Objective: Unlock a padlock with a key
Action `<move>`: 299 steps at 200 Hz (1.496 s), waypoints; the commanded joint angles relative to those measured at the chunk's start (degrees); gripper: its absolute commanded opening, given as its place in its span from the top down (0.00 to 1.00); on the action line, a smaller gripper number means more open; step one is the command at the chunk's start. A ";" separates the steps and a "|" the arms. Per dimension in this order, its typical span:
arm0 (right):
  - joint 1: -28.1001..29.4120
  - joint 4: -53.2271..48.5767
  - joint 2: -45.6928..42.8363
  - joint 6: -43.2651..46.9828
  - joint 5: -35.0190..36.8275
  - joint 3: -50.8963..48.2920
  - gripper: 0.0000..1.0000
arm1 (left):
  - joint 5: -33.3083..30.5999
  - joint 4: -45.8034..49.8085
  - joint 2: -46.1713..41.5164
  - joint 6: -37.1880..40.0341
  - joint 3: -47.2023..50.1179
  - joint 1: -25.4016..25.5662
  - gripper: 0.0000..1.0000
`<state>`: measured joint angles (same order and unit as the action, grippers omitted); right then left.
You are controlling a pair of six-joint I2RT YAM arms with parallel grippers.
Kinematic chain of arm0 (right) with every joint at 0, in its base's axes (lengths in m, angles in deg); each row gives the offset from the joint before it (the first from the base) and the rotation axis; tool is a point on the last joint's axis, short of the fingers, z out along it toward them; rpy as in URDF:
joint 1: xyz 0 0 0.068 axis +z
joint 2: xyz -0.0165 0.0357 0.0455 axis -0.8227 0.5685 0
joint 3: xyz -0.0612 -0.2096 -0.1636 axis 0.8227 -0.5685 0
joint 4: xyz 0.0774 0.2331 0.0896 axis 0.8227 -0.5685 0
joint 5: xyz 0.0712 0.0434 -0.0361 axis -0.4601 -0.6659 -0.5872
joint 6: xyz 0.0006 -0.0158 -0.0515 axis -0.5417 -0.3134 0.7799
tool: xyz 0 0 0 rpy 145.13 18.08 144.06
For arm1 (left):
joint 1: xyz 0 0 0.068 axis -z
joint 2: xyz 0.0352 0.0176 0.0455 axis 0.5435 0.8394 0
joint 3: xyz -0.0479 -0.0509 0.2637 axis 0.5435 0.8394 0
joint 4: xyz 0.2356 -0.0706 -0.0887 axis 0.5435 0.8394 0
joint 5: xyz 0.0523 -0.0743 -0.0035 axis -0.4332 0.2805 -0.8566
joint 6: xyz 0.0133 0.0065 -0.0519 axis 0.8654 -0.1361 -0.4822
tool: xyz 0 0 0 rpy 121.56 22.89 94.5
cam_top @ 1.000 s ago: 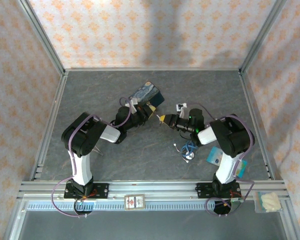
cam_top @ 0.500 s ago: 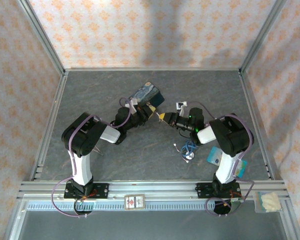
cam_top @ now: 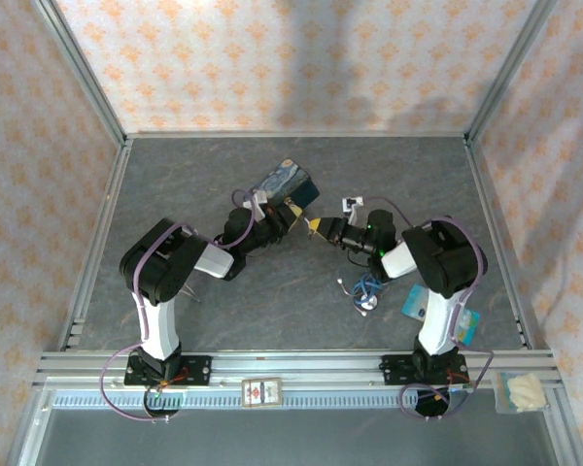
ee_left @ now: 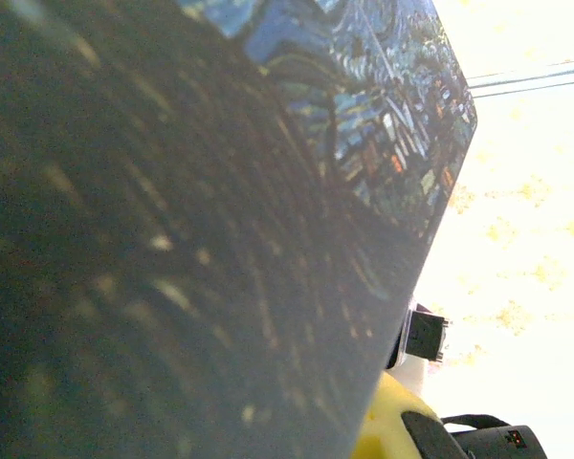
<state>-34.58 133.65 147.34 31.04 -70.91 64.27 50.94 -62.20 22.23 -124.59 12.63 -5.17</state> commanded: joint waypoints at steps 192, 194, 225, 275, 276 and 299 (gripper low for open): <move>-2.76 -10.06 -2.08 7.65 -3.31 6.89 1.00 | 11.43 -4.93 -1.74 2.30 -1.41 0.91 1.00; -2.76 -10.06 -2.07 7.62 -3.16 6.87 1.00 | 11.47 -4.88 -1.76 2.30 -1.47 0.95 1.00; -3.58 -11.35 -2.27 6.96 -2.77 7.30 1.00 | 11.84 -4.20 -2.13 2.79 -1.51 0.91 1.00; -4.00 -13.96 -2.91 5.84 -3.01 8.71 1.00 | 12.10 -3.24 -2.20 3.62 -1.58 0.86 1.00; -3.99 -14.03 -2.94 5.86 -2.99 8.75 1.00 | 12.10 -3.25 -2.20 3.62 -1.55 0.88 1.00; -4.01 -13.44 -2.67 3.91 -2.46 8.89 1.00 | 12.27 -3.70 -1.87 3.45 -1.78 0.86 1.00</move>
<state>-37.33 119.29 146.09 37.18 -79.65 70.48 54.77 -62.95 22.23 -121.97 12.30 -6.03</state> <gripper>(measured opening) 0.045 0.048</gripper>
